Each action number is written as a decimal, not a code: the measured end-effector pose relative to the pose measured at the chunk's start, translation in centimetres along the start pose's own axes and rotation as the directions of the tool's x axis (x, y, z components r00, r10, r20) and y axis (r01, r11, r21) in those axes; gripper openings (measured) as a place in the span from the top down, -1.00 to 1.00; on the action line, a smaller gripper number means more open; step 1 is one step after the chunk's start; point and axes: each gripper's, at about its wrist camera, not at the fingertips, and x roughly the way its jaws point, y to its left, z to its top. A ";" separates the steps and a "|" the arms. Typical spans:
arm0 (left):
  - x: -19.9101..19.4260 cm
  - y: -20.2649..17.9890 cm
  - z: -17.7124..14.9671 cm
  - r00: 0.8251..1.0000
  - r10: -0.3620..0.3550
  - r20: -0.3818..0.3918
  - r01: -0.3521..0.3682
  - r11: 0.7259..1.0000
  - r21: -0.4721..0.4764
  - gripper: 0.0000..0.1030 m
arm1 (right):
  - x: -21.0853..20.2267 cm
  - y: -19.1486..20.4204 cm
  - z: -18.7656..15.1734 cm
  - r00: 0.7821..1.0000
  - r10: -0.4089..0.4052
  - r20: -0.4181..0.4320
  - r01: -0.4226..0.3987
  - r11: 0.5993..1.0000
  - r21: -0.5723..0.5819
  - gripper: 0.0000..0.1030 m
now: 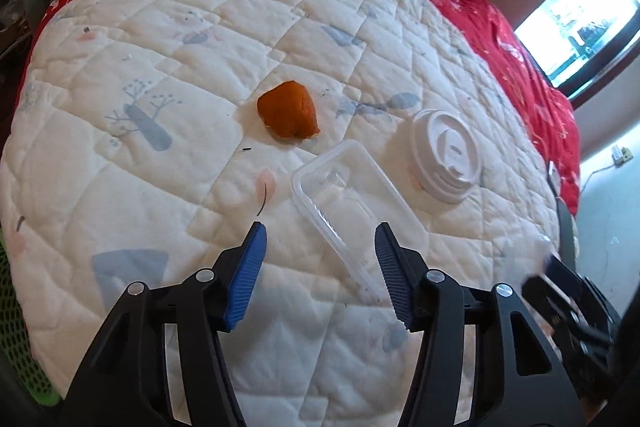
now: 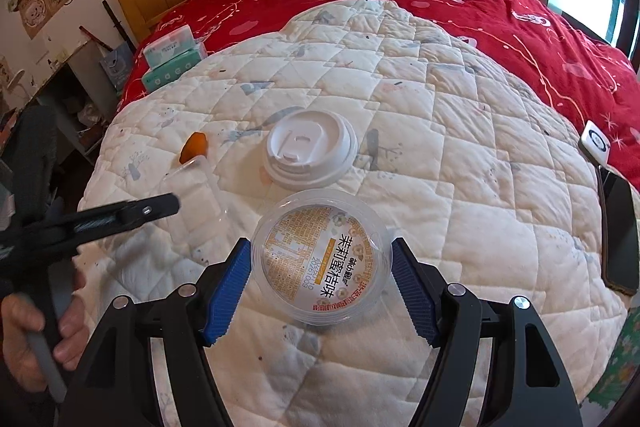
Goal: Collect trash
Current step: 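Grasp the clear plastic box with the left tool while the right tool holds the cup, then carry cup and box to the green wastebasket and release both inside, then return the right tool to the bed and grasp the white cup lid, then grasp the orange peel with the left tool while the right tool holds the lid, then carry lid and peel to the green wastebasket and release both inside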
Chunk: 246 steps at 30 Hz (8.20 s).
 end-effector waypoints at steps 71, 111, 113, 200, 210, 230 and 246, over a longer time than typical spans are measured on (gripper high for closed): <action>-21.1 34.9 -17.1 0.942 0.307 0.136 -0.229 0.884 -0.409 0.20 | -0.5 29.5 -5.4 0.933 0.331 -0.140 -0.359 0.875 -0.326 -0.32; -25.9 34.4 -19.9 0.917 0.336 0.214 -0.221 0.877 -0.426 -0.04 | 3.1 37.3 -7.3 0.884 0.397 -0.249 -0.463 0.823 -0.331 -0.49; -25.6 33.3 -19.2 0.920 0.324 0.219 -0.218 0.890 -0.401 -0.04 | 2.6 35.4 -6.6 0.896 0.385 -0.222 -0.439 0.840 -0.319 -0.50; -1.6 3.1 3.9 0.992 0.039 0.122 -0.061 0.982 0.178 0.46 | 4.5 3.8 3.2 0.999 0.016 0.029 -0.012 0.993 -0.117 -0.61; -12.0 9.6 -1.7 0.967 0.085 0.239 -0.107 0.991 0.081 0.46 | 0.9 11.2 -0.1 0.994 0.109 0.027 -0.100 0.972 -0.214 -0.61; -21.3 29.3 -13.1 0.920 0.339 0.196 -0.288 0.926 -0.246 0.45 | -1.0 25.6 -4.0 0.964 0.264 -0.039 -0.260 0.895 -0.362 -0.61; -21.3 33.9 -16.5 0.929 0.335 0.154 -0.263 0.895 -0.359 -0.03 | -0.4 30.9 -5.0 0.952 0.295 -0.086 -0.303 0.853 -0.426 -0.61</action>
